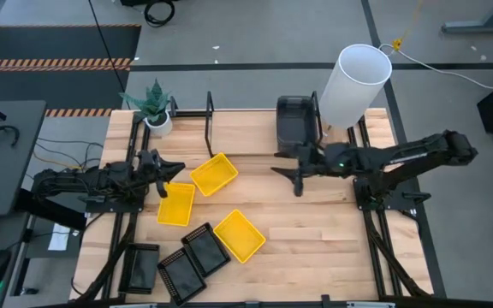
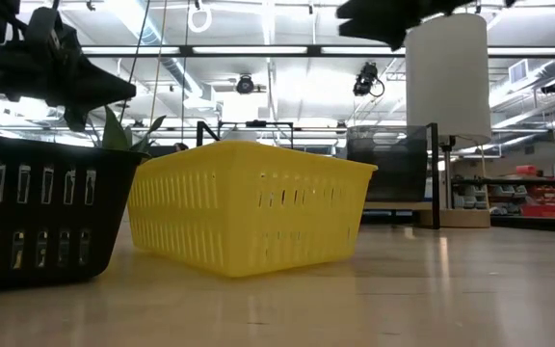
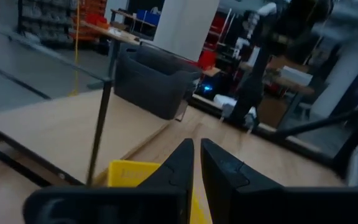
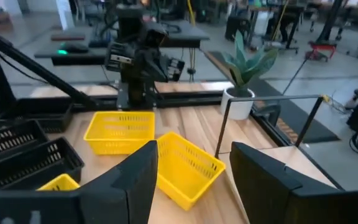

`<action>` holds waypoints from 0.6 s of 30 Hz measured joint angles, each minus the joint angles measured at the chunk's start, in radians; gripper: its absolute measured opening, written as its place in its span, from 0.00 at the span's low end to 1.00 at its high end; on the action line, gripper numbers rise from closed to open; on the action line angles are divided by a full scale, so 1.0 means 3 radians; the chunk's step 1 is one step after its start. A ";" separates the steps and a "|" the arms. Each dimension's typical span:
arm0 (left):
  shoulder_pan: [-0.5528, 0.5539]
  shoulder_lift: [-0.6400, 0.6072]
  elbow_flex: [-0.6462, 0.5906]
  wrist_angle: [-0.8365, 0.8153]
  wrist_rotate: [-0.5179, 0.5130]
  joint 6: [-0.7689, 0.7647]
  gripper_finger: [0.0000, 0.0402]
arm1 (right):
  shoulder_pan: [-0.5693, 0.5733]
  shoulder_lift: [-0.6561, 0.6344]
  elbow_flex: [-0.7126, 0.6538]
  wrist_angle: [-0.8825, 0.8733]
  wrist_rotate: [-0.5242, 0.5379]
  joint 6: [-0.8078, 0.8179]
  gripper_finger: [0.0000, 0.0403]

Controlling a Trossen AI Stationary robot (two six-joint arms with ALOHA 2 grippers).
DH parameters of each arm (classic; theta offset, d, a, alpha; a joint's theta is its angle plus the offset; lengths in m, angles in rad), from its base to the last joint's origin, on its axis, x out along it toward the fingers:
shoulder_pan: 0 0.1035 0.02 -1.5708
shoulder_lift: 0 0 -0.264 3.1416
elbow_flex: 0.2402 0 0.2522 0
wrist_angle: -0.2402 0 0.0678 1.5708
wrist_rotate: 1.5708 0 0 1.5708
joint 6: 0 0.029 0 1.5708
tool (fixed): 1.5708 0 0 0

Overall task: Stack baskets on shelf by color
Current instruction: Stack the middle yellow bin on the top yellow bin

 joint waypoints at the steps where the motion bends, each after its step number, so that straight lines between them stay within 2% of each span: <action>1: 0.0000 0.0001 0.0000 0.0010 0.0005 -0.0124 0.08 | 0.0003 -0.0085 -0.0101 0.0041 -0.0008 -0.0018 0.51; 8: 0.0001 0.0222 0.0280 0.0032 0.0216 -0.0236 0.03 | -0.0033 -0.0762 -0.0729 0.0383 -0.0008 -0.0150 0.51; 13: 0.0001 0.0641 0.0539 -0.0041 0.0305 -0.0310 0.02 | -0.0174 -0.1193 -0.1129 0.0589 -0.0123 -0.0174 0.51; 18: 0.0002 0.1108 0.0735 -0.0113 0.0434 -0.0385 0.07 | -0.0313 -0.1509 -0.1526 0.0822 -0.0248 -0.0095 0.49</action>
